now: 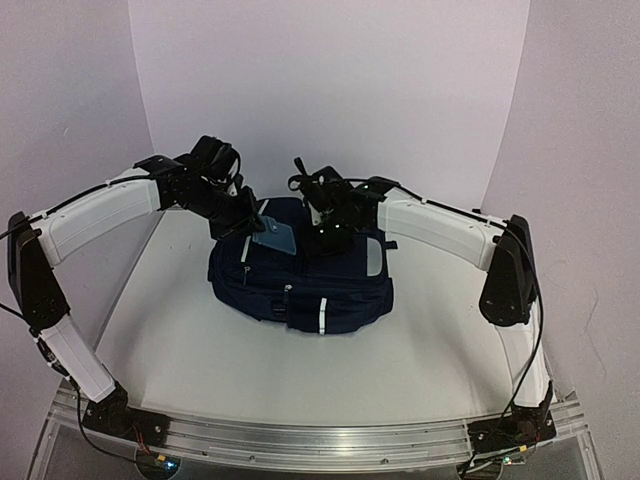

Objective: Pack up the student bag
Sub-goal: Place the personal item in the student bag.

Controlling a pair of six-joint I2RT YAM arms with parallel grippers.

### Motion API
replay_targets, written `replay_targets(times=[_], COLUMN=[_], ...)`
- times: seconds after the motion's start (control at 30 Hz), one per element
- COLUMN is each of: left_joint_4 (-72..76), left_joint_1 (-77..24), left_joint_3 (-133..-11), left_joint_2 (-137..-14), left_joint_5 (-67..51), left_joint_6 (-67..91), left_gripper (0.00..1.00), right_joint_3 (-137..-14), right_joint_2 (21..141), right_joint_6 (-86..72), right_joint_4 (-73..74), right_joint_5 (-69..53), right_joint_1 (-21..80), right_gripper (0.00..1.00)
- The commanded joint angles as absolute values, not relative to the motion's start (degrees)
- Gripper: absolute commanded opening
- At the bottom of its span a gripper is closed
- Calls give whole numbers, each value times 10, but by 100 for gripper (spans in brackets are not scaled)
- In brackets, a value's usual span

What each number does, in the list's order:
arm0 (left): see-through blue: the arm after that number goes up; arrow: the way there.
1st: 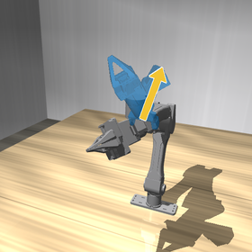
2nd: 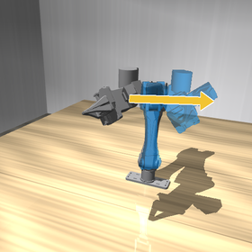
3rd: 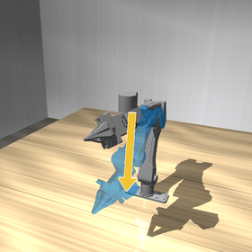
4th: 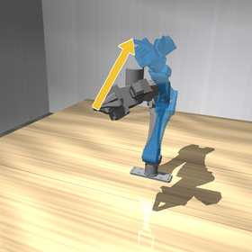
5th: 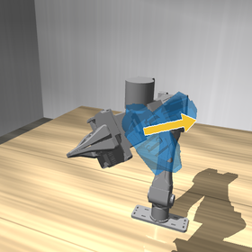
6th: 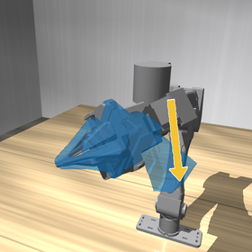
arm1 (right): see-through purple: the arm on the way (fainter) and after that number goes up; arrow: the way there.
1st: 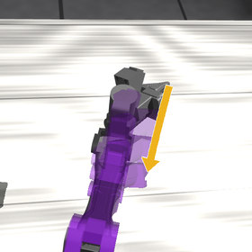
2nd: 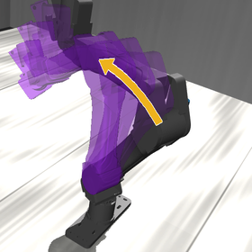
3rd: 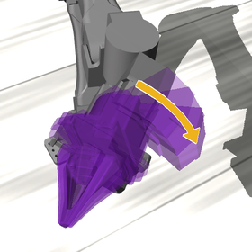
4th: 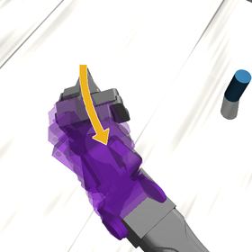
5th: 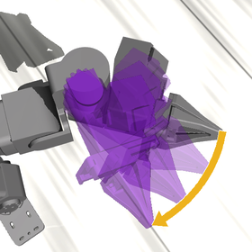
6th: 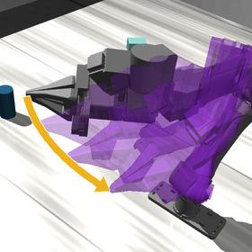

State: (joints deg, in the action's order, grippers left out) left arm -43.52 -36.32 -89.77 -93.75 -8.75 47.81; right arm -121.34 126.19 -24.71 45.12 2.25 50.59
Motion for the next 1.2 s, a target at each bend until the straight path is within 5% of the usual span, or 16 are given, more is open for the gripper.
replay_targets(times=[0.0,0.2,0.5,1.17], left_joint_4=[-427,-426,-426,-317], left_joint_1=[-360,-359,-359,-360], left_joint_3=[-894,-892,-895,-860], left_joint_2=[-909,-909,-909,-926], left_joint_5=[-63,-60,-58,-146], left_joint_6=[475,473,468,444], left_gripper=[0,0,0,0], right_joint_3=[-1206,-1188,-1113,-1158], right_joint_2=[1288,1308,1271,1182], right_joint_6=[-251,-244,-236,-228], right_joint_4=[462,471,490,454], right_joint_5=[58,98,114,-12], right_joint_1=[520,534,538,483], right_gripper=[35,34,0,0])
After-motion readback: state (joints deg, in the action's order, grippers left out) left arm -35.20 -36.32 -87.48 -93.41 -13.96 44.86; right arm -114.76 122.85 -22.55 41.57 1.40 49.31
